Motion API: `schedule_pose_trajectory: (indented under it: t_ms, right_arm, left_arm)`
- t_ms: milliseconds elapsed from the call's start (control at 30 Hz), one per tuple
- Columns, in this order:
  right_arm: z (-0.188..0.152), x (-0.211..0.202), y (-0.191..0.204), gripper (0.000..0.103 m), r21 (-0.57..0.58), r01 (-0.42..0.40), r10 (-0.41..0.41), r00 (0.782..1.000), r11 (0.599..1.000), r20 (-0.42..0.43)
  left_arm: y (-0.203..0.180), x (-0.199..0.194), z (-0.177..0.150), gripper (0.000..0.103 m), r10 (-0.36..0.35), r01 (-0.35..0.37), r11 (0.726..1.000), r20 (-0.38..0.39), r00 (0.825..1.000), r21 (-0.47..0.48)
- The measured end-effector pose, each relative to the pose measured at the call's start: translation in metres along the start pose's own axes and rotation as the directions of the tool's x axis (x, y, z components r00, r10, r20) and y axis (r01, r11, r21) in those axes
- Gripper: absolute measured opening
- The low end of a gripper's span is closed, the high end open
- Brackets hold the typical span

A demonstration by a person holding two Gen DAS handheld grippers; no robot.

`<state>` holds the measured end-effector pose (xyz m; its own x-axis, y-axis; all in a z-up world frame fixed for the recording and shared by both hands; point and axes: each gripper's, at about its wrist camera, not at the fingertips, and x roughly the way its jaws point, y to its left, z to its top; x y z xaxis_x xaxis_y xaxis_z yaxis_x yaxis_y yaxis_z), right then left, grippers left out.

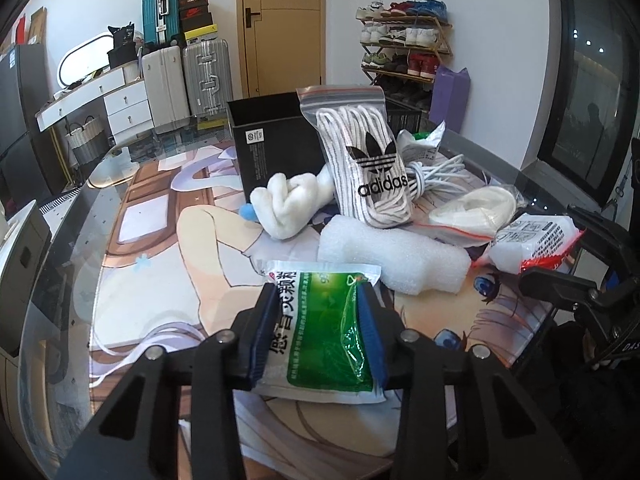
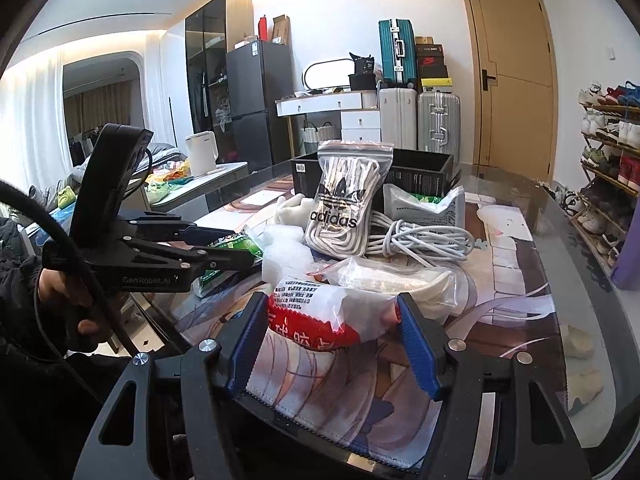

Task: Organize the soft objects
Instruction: 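Grasp the green medicine packet with the left tool while the right tool lifts the red-edged packet, then carry both held packets up and over the black box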

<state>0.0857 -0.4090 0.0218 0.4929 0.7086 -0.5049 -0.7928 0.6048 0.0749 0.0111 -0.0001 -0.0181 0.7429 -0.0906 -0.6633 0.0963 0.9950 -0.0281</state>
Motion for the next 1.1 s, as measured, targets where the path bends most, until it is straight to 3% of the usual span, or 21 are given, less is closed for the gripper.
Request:
schedule_pose_trajectory:
  t_ms: [533, 1100]
  right_arm:
    - [0.013, -0.023, -0.002, 0.065, 0.027, -0.016, 0.013, 0.995, 1.0, 0.102]
    - [0.061, -0.022, -0.022, 0.065, 0.05, 0.058, -0.066, 0.981, 0.997, 0.182]
  left_arm:
    - [0.003, -0.029, 0.017, 0.039, -0.024, 0.031, 0.998, 0.132, 0.991, -0.051]
    - [0.008, -0.036, 0.063, 0.039, 0.0, 0.029, 0.994, 0.263, 0.965, -0.108]
